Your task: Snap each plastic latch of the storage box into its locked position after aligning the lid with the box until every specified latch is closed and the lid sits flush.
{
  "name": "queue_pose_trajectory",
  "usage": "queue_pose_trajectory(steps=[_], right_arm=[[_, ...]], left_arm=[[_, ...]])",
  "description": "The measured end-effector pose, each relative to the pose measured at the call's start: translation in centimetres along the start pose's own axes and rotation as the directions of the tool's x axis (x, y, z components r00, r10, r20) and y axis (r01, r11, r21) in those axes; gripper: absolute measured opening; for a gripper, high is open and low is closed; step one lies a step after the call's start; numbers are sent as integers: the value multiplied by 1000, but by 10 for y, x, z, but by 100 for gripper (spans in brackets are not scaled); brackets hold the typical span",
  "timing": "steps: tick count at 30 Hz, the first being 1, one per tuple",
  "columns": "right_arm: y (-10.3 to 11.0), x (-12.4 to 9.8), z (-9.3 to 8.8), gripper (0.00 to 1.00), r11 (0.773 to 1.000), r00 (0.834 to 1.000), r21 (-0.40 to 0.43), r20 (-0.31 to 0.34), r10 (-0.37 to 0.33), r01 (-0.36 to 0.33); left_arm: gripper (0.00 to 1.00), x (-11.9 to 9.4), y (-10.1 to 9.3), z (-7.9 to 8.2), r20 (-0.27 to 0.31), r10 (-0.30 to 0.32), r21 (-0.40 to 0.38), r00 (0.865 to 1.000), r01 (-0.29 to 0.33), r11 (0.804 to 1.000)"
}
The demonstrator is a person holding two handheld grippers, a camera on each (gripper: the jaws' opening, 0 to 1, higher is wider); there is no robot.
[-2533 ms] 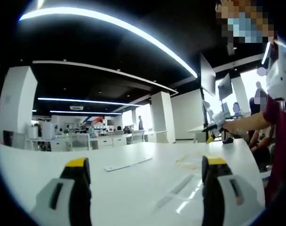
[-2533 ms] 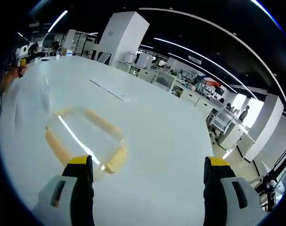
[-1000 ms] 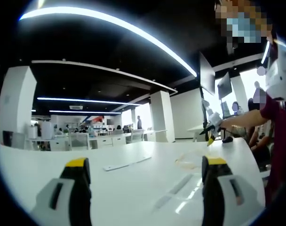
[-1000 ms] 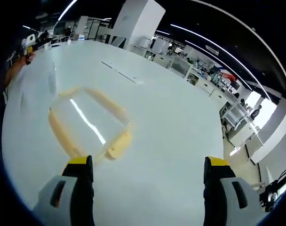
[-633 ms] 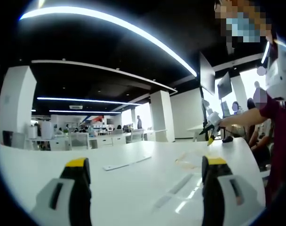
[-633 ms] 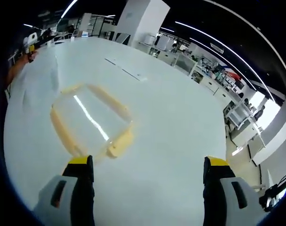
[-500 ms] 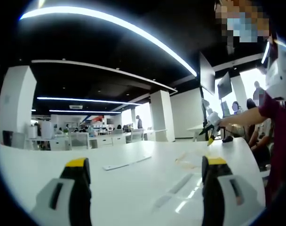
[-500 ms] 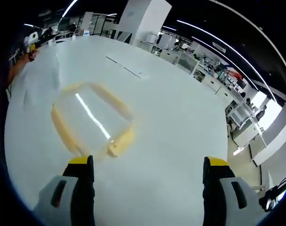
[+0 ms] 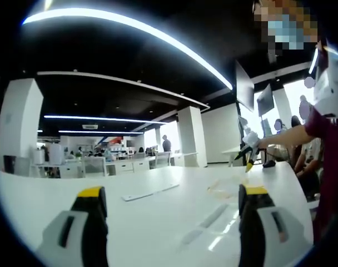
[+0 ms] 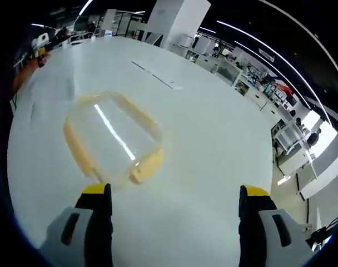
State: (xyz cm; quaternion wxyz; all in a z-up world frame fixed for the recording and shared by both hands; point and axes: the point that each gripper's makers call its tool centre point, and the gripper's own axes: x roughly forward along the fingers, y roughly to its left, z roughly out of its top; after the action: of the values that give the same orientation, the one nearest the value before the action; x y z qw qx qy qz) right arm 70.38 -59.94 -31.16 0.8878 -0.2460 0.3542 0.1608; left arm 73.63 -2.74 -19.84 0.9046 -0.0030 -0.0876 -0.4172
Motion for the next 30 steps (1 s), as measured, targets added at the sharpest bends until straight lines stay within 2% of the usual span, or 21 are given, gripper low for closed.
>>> queue_pose_trajectory(steps=[18,30], right_arm=[[2,3,2,91,998,998,-47,-47,28,-31],[10,8,-2,89,994,993,-65,-91,80,-86]], left_arm=[[100,0,-2,-1,-7,-3,5,1000,3,1000],[100,-1,0,-3,-11,1,7,1000,-1,1000]])
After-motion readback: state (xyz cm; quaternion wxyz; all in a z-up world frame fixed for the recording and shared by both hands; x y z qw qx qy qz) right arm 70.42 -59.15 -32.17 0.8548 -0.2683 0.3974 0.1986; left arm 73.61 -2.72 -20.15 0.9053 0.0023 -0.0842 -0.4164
